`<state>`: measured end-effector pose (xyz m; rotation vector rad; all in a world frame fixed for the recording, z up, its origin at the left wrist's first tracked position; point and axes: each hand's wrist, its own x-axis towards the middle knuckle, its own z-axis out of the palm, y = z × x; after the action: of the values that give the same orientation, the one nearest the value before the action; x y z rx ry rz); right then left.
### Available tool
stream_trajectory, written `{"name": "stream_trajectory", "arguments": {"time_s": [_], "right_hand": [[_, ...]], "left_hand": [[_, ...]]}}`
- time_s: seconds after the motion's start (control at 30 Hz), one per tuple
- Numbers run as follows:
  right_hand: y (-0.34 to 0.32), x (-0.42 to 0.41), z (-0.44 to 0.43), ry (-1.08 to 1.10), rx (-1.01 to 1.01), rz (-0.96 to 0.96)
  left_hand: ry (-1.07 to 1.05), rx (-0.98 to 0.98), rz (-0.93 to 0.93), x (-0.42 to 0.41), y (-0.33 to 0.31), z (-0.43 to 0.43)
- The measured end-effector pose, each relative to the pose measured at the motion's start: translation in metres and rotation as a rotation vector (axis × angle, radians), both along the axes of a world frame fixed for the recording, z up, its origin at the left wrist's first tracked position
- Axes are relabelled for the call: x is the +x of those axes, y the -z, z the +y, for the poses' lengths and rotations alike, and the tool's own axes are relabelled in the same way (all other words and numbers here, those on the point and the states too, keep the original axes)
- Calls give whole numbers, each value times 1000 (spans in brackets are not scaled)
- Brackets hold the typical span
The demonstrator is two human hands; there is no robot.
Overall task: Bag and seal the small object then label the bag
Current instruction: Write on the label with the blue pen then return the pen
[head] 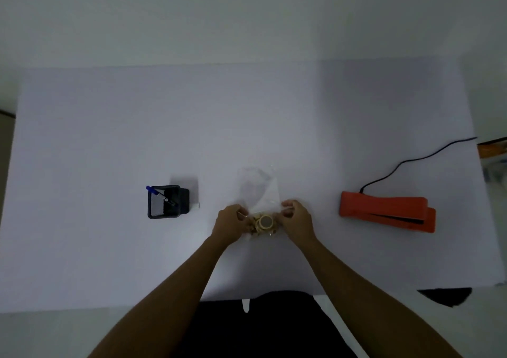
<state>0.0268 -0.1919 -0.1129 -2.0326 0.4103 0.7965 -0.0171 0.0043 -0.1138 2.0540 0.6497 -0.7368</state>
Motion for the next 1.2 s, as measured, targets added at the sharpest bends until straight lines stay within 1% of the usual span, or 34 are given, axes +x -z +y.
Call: {"name": "stream_trajectory", "arguments": {"time_s": [0.13, 0.23, 0.3, 0.4, 0.47, 0.57, 0.63, 0.7, 0.8, 0.87, 0.97, 1.03, 1.13, 1.2], "right_hand": [[-3, 0, 2, -5, -45, -20], [-12, 0, 12, 42, -83, -91], [-24, 1, 24, 76, -77, -149], [-46, 0, 59, 67, -23, -239], [-61, -5, 93, -1, 26, -295], [-71, -18, 152, -168, 43, -400], [-72, -26, 189, -269, 60, -444], [-71, -31, 221, -355, 65, -478], [-67, -35, 259, -474, 3, -530], [-63, -37, 276, -540, -103, -579], [-57, -36, 291, -579, -270, -591], [-54, -35, 296, -594, -339, -584], [-51, -33, 300, -599, -392, -598], [-48, -31, 299, -598, -370, -579]], "left_hand": [[62, -9, -2, -2, 1, 1], [46, -66, -43, -2, -12, 13], [18, -77, -124, -3, -28, 27], [-40, -68, -312, -9, -62, 60], [-109, -48, -429, -15, -84, 91], [-231, 44, -515, -31, -106, 151], [-279, 115, -501, -43, -106, 187], [-288, 144, -428, -54, -97, 213], [-259, 83, -328, -65, -78, 230], [-188, 54, -305, -69, -71, 232], [-114, 15, -298, -69, -66, 229], [-69, 3, -295, -67, -64, 228], [-61, -3, -259, -61, -63, 226], [-66, 10, -245, -57, -63, 226]]}}
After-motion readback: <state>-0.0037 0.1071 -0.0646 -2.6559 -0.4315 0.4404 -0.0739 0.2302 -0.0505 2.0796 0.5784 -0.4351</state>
